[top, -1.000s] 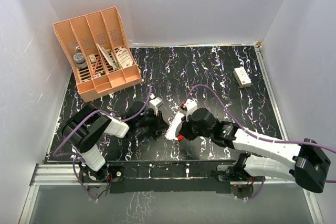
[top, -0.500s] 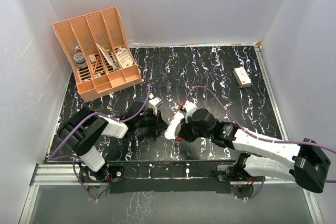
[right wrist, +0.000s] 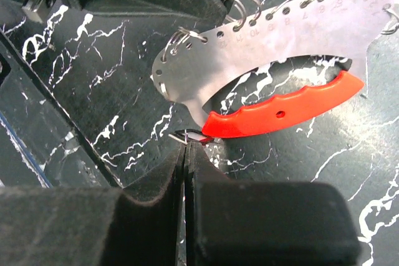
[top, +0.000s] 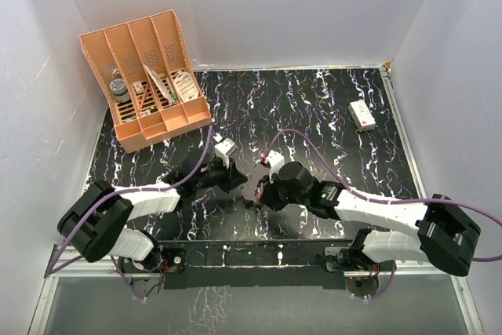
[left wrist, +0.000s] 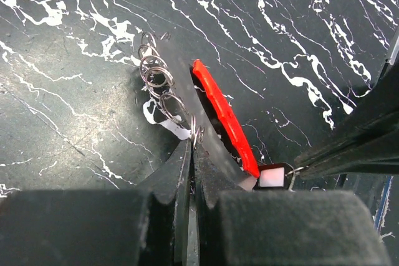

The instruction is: Put the keys on the keyring

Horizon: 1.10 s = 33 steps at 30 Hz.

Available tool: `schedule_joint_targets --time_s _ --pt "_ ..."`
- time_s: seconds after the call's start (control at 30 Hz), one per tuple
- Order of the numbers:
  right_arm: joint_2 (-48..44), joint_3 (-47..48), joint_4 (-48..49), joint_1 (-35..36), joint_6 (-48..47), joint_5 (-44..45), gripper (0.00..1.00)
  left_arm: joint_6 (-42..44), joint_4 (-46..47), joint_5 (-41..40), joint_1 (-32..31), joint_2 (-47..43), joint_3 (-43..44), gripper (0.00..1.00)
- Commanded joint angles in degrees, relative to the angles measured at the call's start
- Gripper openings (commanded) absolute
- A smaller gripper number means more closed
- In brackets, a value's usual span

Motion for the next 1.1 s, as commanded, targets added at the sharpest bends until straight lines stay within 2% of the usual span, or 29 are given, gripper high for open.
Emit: schedule_joint_targets --time_s 0.0,0.47,1.07 --pt "0.0 -0.4 9.2 -0.1 0.1 2.2 0.00 1.1 -0.7 -1.6 -0.5 -5.3 -1.1 0.00" --pt "1.2 -0.2 16.1 -2.7 0.8 2.9 0.00 3.4 -0.2 -3.5 -2.6 -8.4 -2.8 0.00" --pt "3.1 2.6 18.2 -4.4 1.2 0.8 0.00 5.0 -0.8 -6.5 -5.4 -9.5 -2.6 0.00"
